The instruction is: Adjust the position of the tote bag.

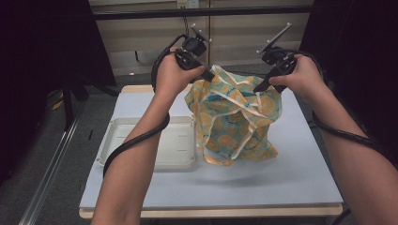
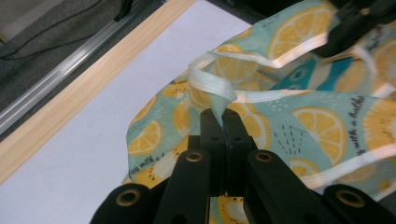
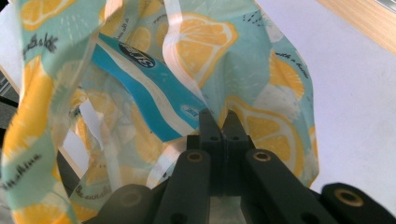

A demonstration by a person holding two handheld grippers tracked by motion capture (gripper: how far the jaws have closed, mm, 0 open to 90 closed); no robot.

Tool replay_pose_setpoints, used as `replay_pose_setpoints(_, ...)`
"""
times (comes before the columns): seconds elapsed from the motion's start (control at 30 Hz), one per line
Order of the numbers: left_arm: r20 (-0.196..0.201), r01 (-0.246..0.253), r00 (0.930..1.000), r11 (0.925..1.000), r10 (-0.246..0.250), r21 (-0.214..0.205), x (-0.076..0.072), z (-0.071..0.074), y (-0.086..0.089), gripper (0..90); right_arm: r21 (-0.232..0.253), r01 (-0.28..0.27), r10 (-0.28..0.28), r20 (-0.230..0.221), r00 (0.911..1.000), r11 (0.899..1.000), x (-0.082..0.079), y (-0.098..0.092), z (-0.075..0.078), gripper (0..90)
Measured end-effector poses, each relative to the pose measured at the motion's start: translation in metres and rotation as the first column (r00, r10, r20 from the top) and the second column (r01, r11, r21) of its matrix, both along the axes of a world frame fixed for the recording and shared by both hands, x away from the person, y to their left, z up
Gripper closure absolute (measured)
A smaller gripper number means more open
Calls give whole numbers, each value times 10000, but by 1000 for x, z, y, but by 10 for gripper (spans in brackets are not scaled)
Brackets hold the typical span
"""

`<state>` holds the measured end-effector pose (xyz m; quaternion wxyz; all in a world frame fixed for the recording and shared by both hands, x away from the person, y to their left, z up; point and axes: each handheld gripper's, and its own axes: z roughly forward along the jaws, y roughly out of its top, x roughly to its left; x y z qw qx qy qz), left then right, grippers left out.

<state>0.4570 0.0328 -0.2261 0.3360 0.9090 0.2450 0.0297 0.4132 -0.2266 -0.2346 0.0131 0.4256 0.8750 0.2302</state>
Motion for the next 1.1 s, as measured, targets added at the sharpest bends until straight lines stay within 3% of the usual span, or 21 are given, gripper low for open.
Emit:
replay_pose_setpoints(0.23, -503, -12, 9987, 9985, 40, 554, 8, -19, -6, 899, -100, 86, -85, 18, 10000, 9999, 0, 0, 2, 875)
replay_pose_setpoints(0.5, -696, 68, 9976, 9970, -14, 771, 8, -28, -11, 899, -328, 152, -137, 483, 9987, 9993, -2, -4, 11, 675)
replay_pose_setpoints(0.63, -809, 32, 9967, 9974, 26, 717, 8, -32, -12, 899, -319, 312, -295, 524, 9982, 9990, -5, -8, 18, 618)
replay_pose_setpoints(0.77, -812, -39, 9967, 9974, 98, 721, 9, -32, -11, 899, -118, 422, -418, 321, 9986, 9990, -8, -11, 25, 577)
replay_pose_setpoints(1.1, -822, -142, 9964, 9974, 200, 710, 6, -33, -8, 900, -253, -292, 291, -39, 9996, 9993, -20, -5, 31, 541)
